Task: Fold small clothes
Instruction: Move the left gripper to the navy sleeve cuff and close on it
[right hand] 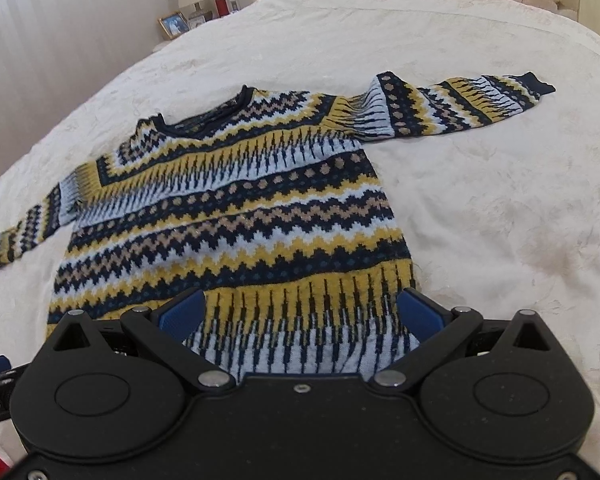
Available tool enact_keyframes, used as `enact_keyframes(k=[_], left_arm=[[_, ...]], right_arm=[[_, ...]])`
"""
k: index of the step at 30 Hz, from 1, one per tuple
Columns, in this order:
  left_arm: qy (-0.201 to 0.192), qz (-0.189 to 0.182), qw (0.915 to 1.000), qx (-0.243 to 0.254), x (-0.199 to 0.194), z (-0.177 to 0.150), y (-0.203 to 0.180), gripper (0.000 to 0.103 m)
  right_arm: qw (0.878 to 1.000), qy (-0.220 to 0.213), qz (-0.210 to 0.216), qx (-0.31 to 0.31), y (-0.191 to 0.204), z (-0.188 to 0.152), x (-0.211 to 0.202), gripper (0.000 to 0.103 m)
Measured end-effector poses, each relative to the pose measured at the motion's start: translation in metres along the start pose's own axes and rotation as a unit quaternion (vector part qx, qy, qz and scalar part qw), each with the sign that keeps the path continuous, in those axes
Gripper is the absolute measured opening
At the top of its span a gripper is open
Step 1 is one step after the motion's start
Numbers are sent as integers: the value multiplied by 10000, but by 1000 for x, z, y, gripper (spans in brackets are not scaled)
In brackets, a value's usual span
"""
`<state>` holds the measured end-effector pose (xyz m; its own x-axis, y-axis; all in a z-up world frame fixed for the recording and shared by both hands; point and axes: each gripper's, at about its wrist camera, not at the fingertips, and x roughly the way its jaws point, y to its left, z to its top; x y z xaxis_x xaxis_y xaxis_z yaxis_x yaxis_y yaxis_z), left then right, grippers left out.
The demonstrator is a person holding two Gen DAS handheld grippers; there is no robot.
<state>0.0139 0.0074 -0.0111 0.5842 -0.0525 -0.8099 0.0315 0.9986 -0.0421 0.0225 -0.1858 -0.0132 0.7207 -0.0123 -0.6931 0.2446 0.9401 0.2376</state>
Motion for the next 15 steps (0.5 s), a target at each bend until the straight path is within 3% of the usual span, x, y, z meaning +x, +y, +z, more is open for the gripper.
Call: enact_keyframes(k=[6, 11, 15], left_arm=[[-54, -571, 9976, -389, 8, 15, 22, 84], [-59, -1196, 9894, -825, 22, 31, 49, 84], [-177, -1149, 9895, -863, 27, 51, 68, 84]], right_arm=[[9992, -150, 376, 37, -1, 4, 0, 102], [9976, -214, 638, 145, -4, 6, 2, 102], [9942, -294, 1003, 245, -2, 8, 4, 102]])
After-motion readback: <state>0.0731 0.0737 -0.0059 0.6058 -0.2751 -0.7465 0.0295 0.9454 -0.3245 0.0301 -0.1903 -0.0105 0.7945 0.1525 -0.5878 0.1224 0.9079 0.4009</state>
